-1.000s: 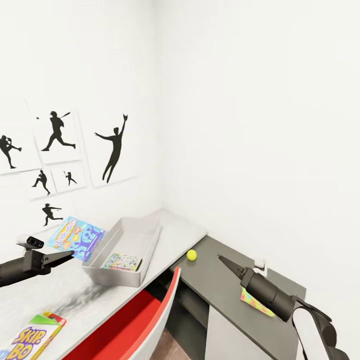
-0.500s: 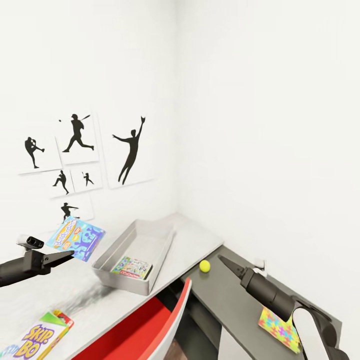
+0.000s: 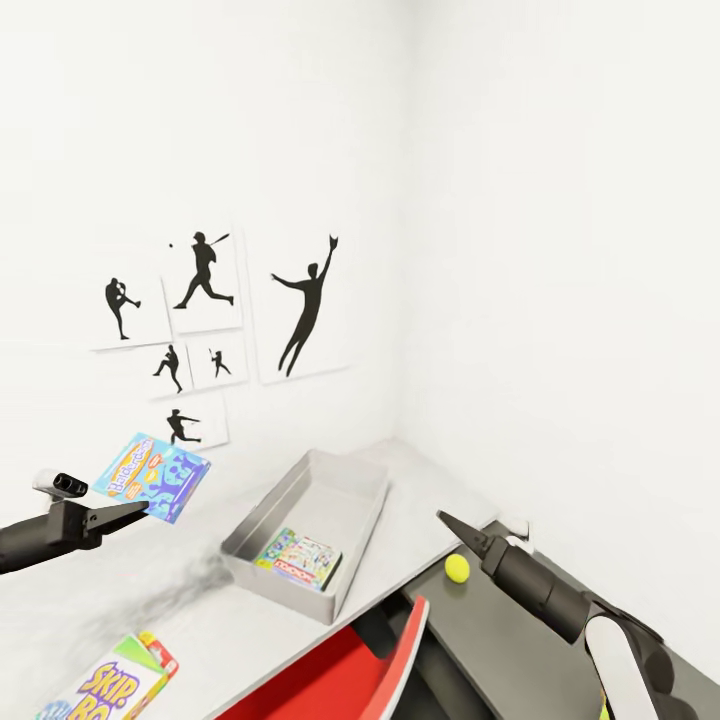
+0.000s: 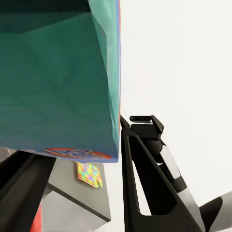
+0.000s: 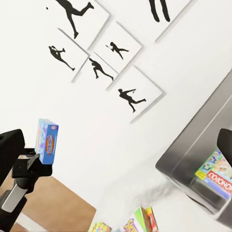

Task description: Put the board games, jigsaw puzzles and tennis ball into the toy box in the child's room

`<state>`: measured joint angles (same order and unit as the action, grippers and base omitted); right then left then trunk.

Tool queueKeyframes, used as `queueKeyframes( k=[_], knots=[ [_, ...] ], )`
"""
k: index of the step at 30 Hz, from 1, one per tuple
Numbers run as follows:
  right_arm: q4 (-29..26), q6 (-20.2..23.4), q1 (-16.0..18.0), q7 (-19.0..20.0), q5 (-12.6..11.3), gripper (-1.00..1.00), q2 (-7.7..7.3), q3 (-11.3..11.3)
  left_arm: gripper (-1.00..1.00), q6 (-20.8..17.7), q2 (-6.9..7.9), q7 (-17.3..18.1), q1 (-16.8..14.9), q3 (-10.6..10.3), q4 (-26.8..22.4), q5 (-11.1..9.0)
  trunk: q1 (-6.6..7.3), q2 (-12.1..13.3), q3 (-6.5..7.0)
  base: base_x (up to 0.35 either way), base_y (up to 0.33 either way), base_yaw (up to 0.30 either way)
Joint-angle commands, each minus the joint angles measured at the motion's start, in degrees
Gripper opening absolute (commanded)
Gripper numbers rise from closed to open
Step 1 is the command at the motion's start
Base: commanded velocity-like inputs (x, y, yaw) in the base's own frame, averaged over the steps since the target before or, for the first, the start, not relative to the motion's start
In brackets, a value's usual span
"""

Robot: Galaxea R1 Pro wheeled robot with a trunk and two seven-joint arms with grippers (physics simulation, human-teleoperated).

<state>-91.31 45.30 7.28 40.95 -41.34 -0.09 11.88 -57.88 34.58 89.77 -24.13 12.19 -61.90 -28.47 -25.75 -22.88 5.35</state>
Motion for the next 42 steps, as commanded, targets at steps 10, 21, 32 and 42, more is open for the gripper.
queueKeyframes(
  k=[10,21,32,42],
  knots=[
    [-0.01,0.32,0.01,0.09,-0.14,1.00,0.00,0.07,-1.00,-0.31,0.00,0.23,-0.04,-0.06,0.03,0.01,-0.04,-0.04,0.04,0.187,0.050,0.051],
    [-0.01,0.32,0.01,0.09,-0.14,1.00,0.00,0.07,-1.00,-0.31,-0.03,0.23,-0.04,-0.06,0.03,0.00,-0.04,-0.04,0.05,0.170,0.032,0.001],
    [-0.01,0.32,0.01,0.09,-0.14,1.00,0.00,0.07,-1.00,-0.29,-0.04,0.23,-0.04,-0.05,0.03,0.00,-0.04,-0.04,0.05,0.047,0.025,0.000],
    [-0.01,0.32,0.01,0.09,-0.14,1.00,0.00,0.07,-1.00,-0.23,-0.04,0.23,-0.04,-0.05,0.03,0.00,-0.04,-0.04,0.05,0.001,0.000,0.000]
  ],
)
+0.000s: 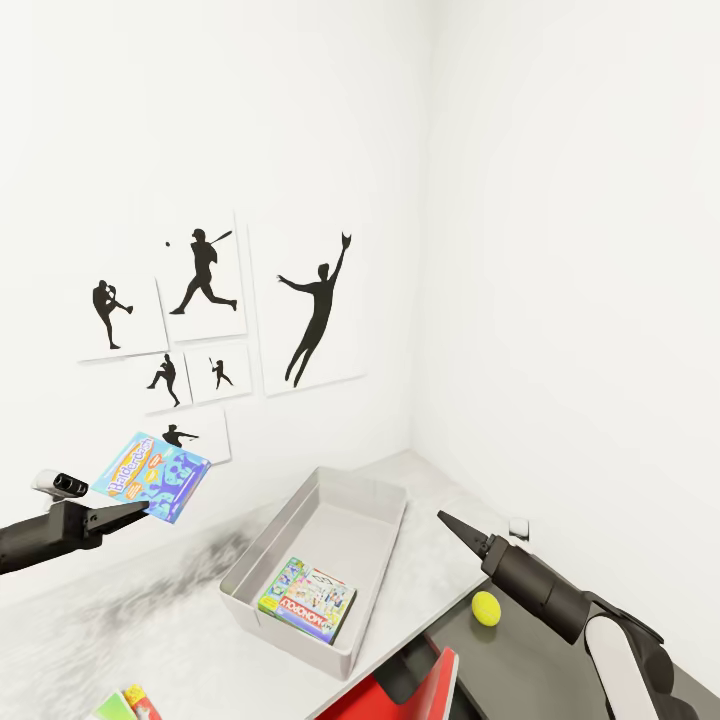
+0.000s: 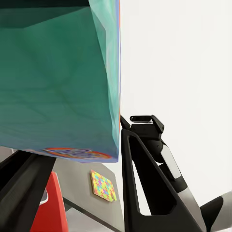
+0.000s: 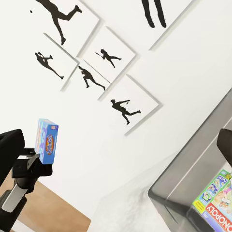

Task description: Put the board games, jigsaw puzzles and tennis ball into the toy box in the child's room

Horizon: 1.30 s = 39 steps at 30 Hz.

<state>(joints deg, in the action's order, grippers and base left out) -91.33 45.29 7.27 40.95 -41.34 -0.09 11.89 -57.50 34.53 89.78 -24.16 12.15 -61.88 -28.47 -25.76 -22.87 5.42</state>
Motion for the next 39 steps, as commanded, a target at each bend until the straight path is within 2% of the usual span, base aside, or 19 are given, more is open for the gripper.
queueKeyframes(
  k=[1,39],
  knots=[
    [0.01,0.32,0.02,0.09,-0.14,1.00,0.00,0.06,-1.00,-0.60,0.01,0.22,-0.01,-0.02,0.01,0.00,-0.02,-0.04,-0.03,0.000,0.000,0.000],
    [0.11,0.23,0.02,0.09,-0.05,1.00,0.00,0.20,-1.00,-0.60,-0.08,0.22,-0.01,-0.03,0.01,0.08,-0.02,-0.04,-0.03,0.000,-0.027,0.000]
  ],
)
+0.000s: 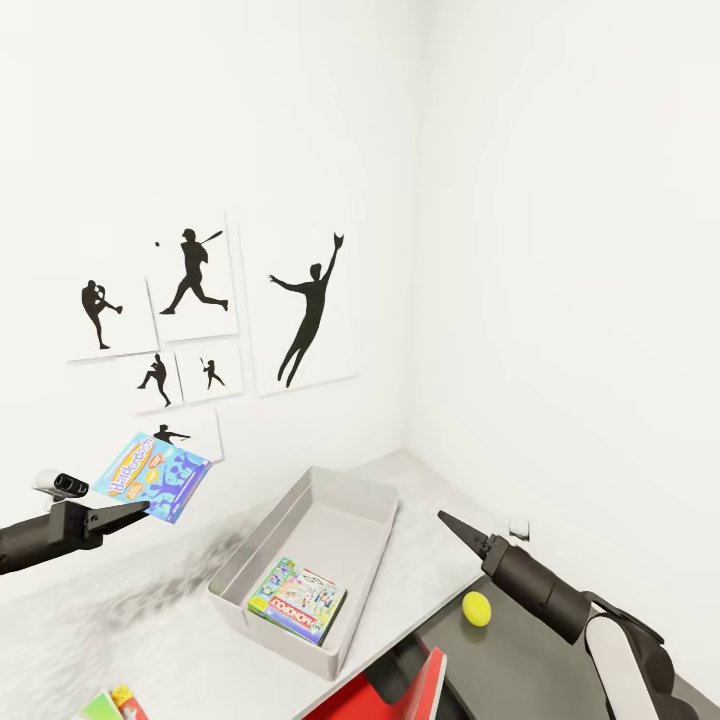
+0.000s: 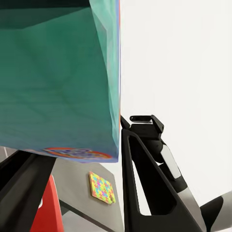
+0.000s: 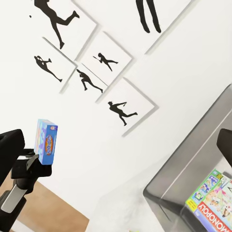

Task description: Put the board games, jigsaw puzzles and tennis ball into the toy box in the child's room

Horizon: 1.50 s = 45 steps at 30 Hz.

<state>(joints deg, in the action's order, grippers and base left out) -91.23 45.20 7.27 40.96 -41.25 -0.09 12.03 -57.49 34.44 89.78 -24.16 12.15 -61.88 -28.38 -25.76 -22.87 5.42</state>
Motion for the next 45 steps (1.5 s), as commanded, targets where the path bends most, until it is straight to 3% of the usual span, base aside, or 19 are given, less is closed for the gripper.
queueKeyframes(
  k=[1,16,28,35,37,39,42,43,45],
  knots=[
    [0.00,0.34,0.02,0.09,-0.16,1.00,0.00,0.05,-1.00,-0.60,0.01,0.22,-0.01,-0.02,0.01,-0.01,-0.02,-0.04,-0.03,0.000,0.000,0.000],
    [0.03,0.39,0.02,0.09,-0.16,1.00,0.00,0.02,-1.00,-0.60,-0.25,0.22,-0.01,-0.02,0.18,0.01,-0.02,-0.04,-0.03,0.000,0.000,0.000],
    [0.03,0.39,0.02,0.09,-0.14,1.00,-0.01,0.11,-1.00,-0.74,-2.04,0.22,-0.01,-0.11,0.17,0.23,-0.02,-0.04,-0.03,0.000,0.000,0.000],
    [-0.07,0.43,0.02,0.44,-0.32,1.00,-0.64,1.06,-1.00,-1.61,-5.25,-0.46,-0.77,-0.26,-0.06,-0.06,-0.02,-0.04,-0.03,0.000,0.000,0.000],
    [-0.08,0.49,-0.04,0.58,-0.47,1.00,-0.84,1.87,-1.00,-1.76,-6.88,-0.79,-1.75,-0.35,-0.09,-0.03,-0.02,-0.04,-0.03,0.000,0.000,0.000],
    [-0.09,0.65,-0.16,0.72,-0.64,1.00,-0.97,3.48,-1.00,-1.93,-9.61,-2.63,-4.47,-0.47,0.14,0.30,-0.02,-0.04,-0.03,0.000,0.000,0.000],
    [-0.09,0.79,-0.20,0.73,-0.71,1.00,-1.03,4.54,-1.00,-2.26,-12.24,-6.69,-7.17,-0.77,1.14,0.69,-0.02,-0.04,-0.03,0.000,0.000,0.000],
    [-0.09,0.87,-0.25,0.75,-0.75,1.00,-1.19,5.32,-1.00,-2.46,-16.70,-13.92,-11.80,-1.40,5.51,0.95,-0.02,-0.04,-0.03,0.000,0.000,0.000],
    [-0.09,0.86,-0.29,0.77,-0.75,1.00,-1.16,5.51,-1.00,-2.46,-18.10,-15.85,-13.29,-1.63,7.35,1.00,-0.02,-0.04,-0.03,0.000,0.000,0.000]
  ],
)
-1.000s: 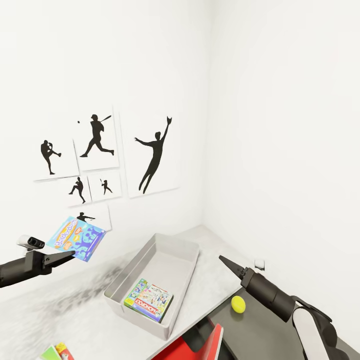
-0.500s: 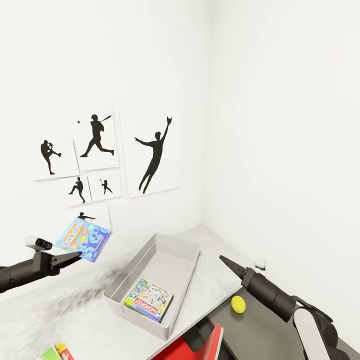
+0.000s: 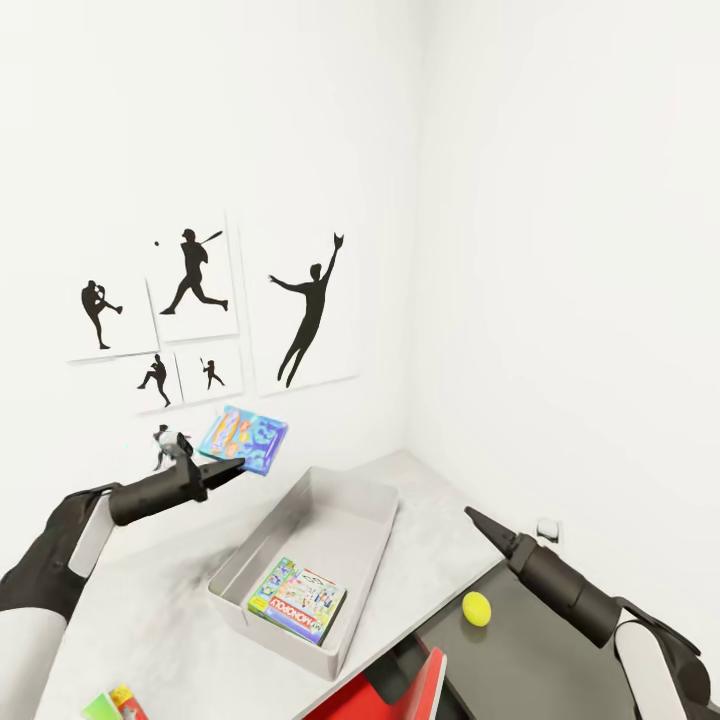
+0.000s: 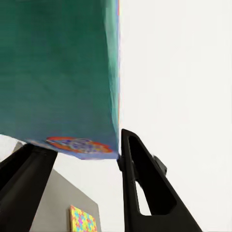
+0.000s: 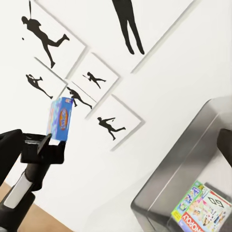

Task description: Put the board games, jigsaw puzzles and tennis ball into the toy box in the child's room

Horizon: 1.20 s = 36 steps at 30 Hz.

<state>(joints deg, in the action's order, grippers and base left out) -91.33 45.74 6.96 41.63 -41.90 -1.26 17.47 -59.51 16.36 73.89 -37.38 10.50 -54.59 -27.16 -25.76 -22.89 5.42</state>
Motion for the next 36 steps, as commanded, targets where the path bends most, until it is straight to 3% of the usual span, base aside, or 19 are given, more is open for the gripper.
queueKeyframes(
  k=[1,9,14,19,25,28,36],
  knots=[
    [0.01,0.32,0.02,0.10,-0.11,1.00,0.01,0.13,-1.00,-0.43,-0.45,-0.67,-0.50,-0.13,0.69,-0.22,-0.03,-0.03,-0.03,0.000,0.000,0.000],
    [0.01,0.31,-0.01,0.12,-0.11,1.00,0.03,0.44,-1.00,-0.35,-6.97,-12.55,-5.63,-3.18,7.46,-0.26,-0.03,-0.03,-0.03,0.000,0.000,0.000],
    [0.01,0.31,-0.01,0.12,-0.11,1.00,0.05,0.45,-1.00,-0.09,-10.22,-18.37,-6.94,-3.47,10.15,-0.26,-0.03,-0.03,-0.03,0.000,0.000,0.000],
    [0.01,0.31,-0.01,0.12,-0.11,1.00,0.00,0.47,-1.00,0.25,-14.21,-27.75,-7.50,-3.55,11.66,-0.37,-0.03,-0.03,-0.03,0.000,0.000,0.000],
    [0.01,0.34,-0.01,0.12,-0.11,1.00,-0.05,0.53,-1.00,0.53,-17.32,-36.56,-7.70,-3.55,12.38,-0.54,-0.03,-0.03,-0.03,0.000,0.000,0.000],
    [0.01,0.37,-0.01,0.10,-0.15,1.00,-0.02,0.54,-1.00,0.64,-18.78,-41.48,-9.65,-3.53,14.53,-0.63,-0.03,-0.03,-0.03,0.000,0.000,0.000],
    [-0.14,0.46,-0.15,0.04,-0.21,1.00,-0.04,1.28,-1.00,1.00,-19.84,-45.29,-14.43,-3.40,22.24,-0.70,-0.03,-0.03,-0.03,0.000,0.000,0.000]
  ],
)
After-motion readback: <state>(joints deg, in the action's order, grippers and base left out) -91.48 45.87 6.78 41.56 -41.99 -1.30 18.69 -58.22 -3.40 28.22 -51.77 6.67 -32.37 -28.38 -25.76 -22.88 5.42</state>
